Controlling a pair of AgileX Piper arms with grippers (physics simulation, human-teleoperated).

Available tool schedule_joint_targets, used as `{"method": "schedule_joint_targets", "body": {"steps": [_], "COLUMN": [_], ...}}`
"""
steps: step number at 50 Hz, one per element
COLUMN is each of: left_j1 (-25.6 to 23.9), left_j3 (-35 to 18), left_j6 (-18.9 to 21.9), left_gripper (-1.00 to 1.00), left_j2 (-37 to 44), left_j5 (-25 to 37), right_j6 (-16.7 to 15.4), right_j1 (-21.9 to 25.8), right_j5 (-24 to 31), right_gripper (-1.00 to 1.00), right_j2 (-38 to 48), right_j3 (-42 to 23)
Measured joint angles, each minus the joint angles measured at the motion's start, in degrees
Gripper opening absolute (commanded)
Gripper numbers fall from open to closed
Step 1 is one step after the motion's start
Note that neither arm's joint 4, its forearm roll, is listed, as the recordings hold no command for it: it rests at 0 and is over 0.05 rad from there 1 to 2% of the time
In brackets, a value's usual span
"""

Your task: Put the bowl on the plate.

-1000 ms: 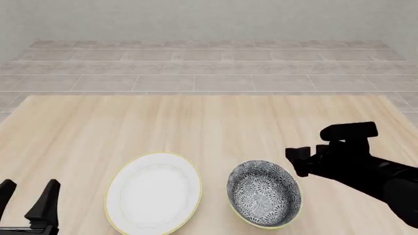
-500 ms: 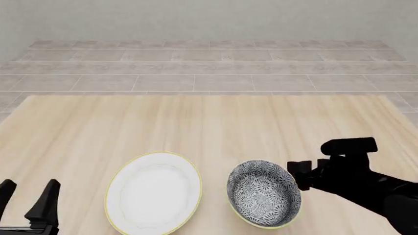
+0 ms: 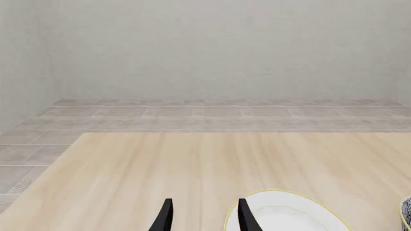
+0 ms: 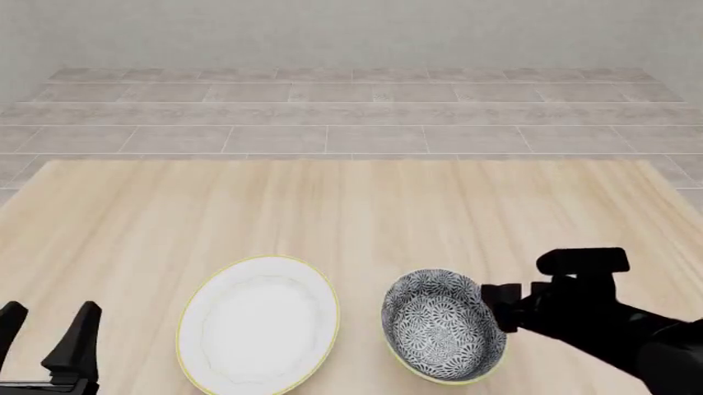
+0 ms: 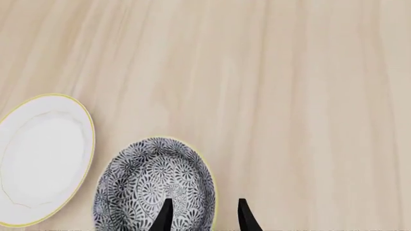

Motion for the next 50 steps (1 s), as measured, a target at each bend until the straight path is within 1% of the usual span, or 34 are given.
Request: {"method": "schedule_joint_targets", "body": {"steps": [11,29,50], "left_j1": [0.0,0.0,0.0], "left_j3": [0.0,0.0,0.0], "left_j6": [0.0,0.0,0.0], "left_gripper": [1.0,1.0,1.0], "left_j2": [0.0,0.0,0.0], "left_j5": [0.0,0.0,0.0], "right_j6": [0.9,2.6,3.8], "right_j1": [0.3,0.5,1.1], "right_j5": [-1.5,-5.5,-10.4], "right_gripper": [1.0,1.0,1.0], "right_j2": [1.1,4.7,9.5], "right_j3": [1.2,3.6,5.0]}}
